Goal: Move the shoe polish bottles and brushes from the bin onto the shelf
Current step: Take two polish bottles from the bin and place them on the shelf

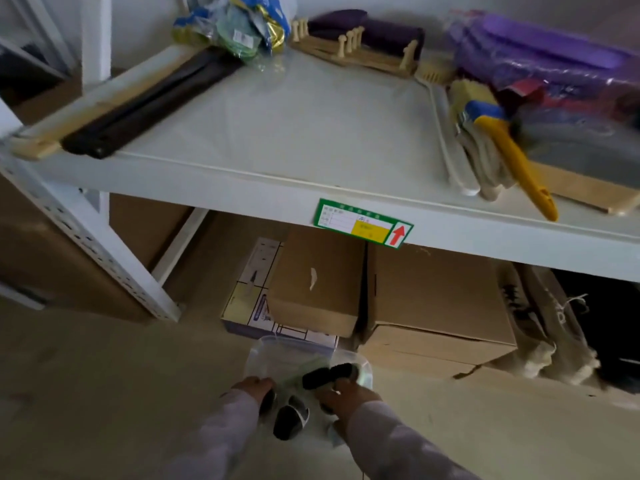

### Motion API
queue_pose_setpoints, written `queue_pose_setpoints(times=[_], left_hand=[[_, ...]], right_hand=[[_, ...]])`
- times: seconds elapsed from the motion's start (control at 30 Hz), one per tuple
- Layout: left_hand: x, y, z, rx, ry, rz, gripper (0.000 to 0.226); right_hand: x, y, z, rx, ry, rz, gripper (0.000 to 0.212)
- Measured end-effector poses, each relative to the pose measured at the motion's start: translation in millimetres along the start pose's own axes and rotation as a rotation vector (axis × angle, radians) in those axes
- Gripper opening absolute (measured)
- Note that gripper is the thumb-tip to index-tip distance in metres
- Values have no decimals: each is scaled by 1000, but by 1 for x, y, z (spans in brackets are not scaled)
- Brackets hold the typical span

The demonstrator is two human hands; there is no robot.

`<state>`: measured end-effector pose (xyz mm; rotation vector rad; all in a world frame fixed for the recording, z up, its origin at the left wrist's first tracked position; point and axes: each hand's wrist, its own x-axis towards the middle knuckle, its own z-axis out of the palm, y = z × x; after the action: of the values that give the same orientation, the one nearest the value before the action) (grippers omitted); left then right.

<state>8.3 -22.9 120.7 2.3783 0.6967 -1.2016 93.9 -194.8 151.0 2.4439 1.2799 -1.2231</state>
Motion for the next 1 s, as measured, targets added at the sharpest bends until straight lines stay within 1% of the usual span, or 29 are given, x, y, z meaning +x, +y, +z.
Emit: queue_pose_setpoints(times=[0.07, 0.1, 0.13, 0.17, 0.2, 0.23, 0.3, 0.33, 0.37, 0.4, 0.43, 0.47, 0.53, 0.6, 0.63, 0.7, 0.73, 0.8, 0.87, 0.93, 1.0], left_hand=[[0, 0, -3, 35, -11, 46, 45], [9, -2, -2, 80, 5, 104, 42], [11, -5, -3, 50, 53, 143, 40], [11, -4, -1, -70, 124, 82, 39], [8, -5, 0, -231, 149, 51, 40], [3, -5, -3, -334, 176, 73, 41], [-24, -3, -20, -300, 263, 174, 45], [-41, 1, -29, -404, 242, 239, 45], [-58, -1, -41, -459, 281, 294, 47], [-72, -5, -50, -497, 299, 360, 55], [-85, -12, -58, -477, 324, 466, 64], [-99, -16, -67, -515, 380, 520, 73], [-125, -21, -90, -560, 458, 573, 77], [-157, -17, -121, -615, 498, 668, 74], [-171, -14, -137, -672, 529, 761, 70], [-204, -6, -172, -831, 587, 941, 54], [-218, -2, -187, -870, 624, 1019, 49], [-241, 6, -217, -877, 690, 1168, 46], [-258, 15, -247, -865, 733, 1252, 45], [-267, 25, -277, -852, 793, 1294, 46], [-266, 35, -309, -811, 874, 1290, 46]], right_hand=[[3, -4, 1, -86, 12, 17, 49], [3, -6, -1, -62, 26, 36, 46], [6, -7, -1, -96, 46, 24, 44], [5, -10, -5, -59, 63, 36, 44], [2, -10, -10, -43, 75, 61, 44], [-3, -10, -17, -26, 101, 93, 44], [-20, -12, -36, 30, 185, 104, 41], [-32, -12, -47, 96, 257, 95, 39], [-45, -13, -58, 178, 336, 70, 36], [-58, -14, -70, 260, 416, 43, 35], [-73, -16, -83, 324, 507, 1, 35], [-86, -18, -93, 370, 592, -36, 38], [-114, -28, -118, 461, 721, -114, 47], [-142, -39, -145, 519, 838, -233, 53], [-158, -45, -159, 518, 908, -283, 55], [-186, -55, -185, 550, 1025, -382, 54], [-198, -59, -199, 573, 1072, -446, 55], [-217, -63, -226, 635, 1164, -589, 56], [-227, -65, -254, 706, 1207, -698, 49], [-226, -62, -285, 700, 1253, -706, 51], [-215, -55, -317, 652, 1324, -615, 52]])
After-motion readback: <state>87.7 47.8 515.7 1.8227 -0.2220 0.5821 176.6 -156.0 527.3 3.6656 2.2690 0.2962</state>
